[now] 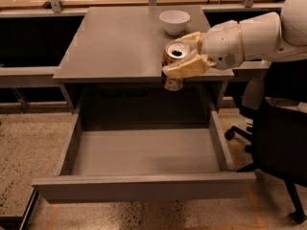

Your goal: Pick orange can from top drawer and place on counter

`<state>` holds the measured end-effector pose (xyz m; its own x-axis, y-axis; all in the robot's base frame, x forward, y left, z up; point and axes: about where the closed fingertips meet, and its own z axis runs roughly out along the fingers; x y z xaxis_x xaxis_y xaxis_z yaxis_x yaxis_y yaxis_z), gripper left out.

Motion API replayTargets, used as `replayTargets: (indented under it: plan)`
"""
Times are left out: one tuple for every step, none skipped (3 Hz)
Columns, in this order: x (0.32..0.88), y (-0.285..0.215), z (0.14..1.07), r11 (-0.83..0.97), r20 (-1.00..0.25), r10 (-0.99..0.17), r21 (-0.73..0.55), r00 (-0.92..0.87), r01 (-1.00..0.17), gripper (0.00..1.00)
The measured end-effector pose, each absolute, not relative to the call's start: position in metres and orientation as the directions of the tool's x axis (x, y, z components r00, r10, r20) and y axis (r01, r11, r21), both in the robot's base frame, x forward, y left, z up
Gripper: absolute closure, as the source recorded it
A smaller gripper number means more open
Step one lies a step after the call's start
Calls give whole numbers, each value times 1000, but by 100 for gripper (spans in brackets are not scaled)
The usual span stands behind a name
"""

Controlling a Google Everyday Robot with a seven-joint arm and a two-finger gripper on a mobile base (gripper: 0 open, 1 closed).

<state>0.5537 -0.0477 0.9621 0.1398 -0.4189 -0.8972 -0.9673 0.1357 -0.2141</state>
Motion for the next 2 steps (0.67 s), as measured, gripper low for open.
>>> replayTargets:
  plan:
    - [557,-53,943,187,-904,-420,-166,73,-968,100]
    - [583,-54,931,263,-915,-402,-153,36,-953,100]
